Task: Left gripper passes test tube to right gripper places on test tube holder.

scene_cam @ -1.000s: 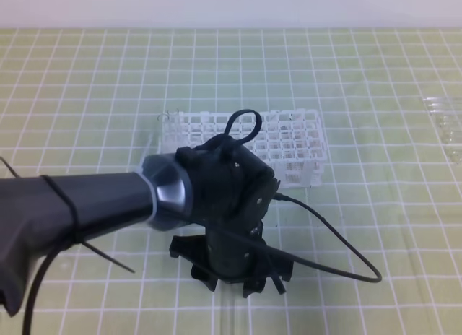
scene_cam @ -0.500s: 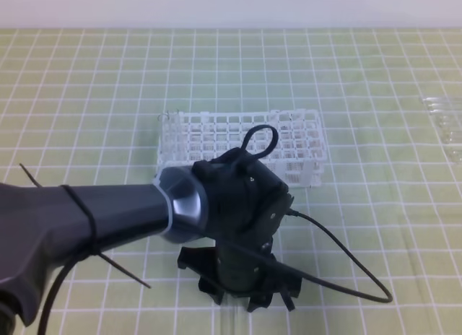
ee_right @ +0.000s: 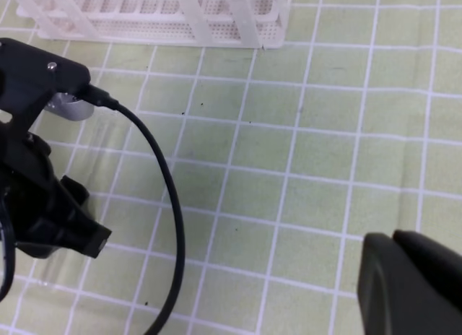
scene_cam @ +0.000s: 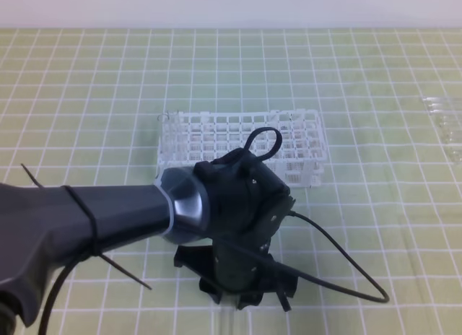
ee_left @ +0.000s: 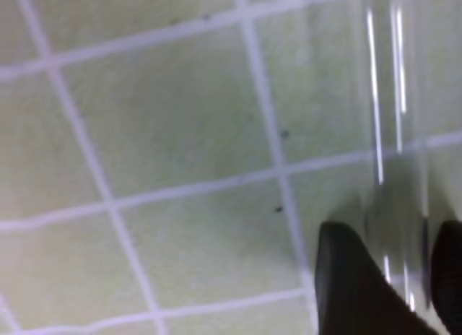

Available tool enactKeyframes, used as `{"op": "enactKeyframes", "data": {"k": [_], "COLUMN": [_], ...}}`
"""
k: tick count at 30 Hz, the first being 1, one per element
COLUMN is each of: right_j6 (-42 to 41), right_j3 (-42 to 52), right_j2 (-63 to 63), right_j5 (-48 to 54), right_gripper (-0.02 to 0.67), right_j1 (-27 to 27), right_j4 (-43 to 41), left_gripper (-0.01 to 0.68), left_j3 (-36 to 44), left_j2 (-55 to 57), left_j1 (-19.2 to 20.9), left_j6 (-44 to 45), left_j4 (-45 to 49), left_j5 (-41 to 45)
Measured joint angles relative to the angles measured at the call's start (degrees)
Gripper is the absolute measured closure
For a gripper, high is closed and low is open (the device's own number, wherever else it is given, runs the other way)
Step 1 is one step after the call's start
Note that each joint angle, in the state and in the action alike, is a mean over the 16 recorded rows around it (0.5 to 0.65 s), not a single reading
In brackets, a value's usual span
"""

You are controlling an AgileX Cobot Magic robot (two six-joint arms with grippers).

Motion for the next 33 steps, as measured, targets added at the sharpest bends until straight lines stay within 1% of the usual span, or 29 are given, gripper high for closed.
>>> {"op": "enactKeyframes", "data": {"k": [6,15,21,27,29,31,33], "right_j6": [0.0,-0.1,-0.1,-0.1,-0.1,-0.1,-0.1], "right_j3": [0.0,0.0,0.0,0.0,0.0,0.0,0.0], "right_j2": [0.0,0.0,0.0,0.0,0.0,0.0,0.0], "right_j5": [-0.1,-0.2,-0.2,-0.2,-0.2,-0.2,-0.2], "right_gripper": [0.665,0.665,0.665,0.665,0.665,0.665,0.665], "right_j1": [0.0,0.0,0.0,0.0,0.0,0.0,0.0], "right_j4": [0.0,0.0,0.0,0.0,0.0,0.0,0.0], "left_gripper": [0.47,0.579,0.63,0.637,0.649,0.637,0.643], "left_j3": [0.0,0.0,0.0,0.0,0.0,0.0,0.0], "left_j2": [0.1,0.0,0.0,0.0,-0.2,-0.2,-0.5], "left_j1": [0.0,0.0,0.0,0.0,0.0,0.0,0.0], "left_j6": [1.5,3.7,5.7,8.3,9.2,10.0,10.7], "left_j4": [0.7,1.3,1.4,1.5,1.6,1.6,1.7], "left_j5": [1.2,2.5,3.1,3.6,3.8,3.6,3.7]}}
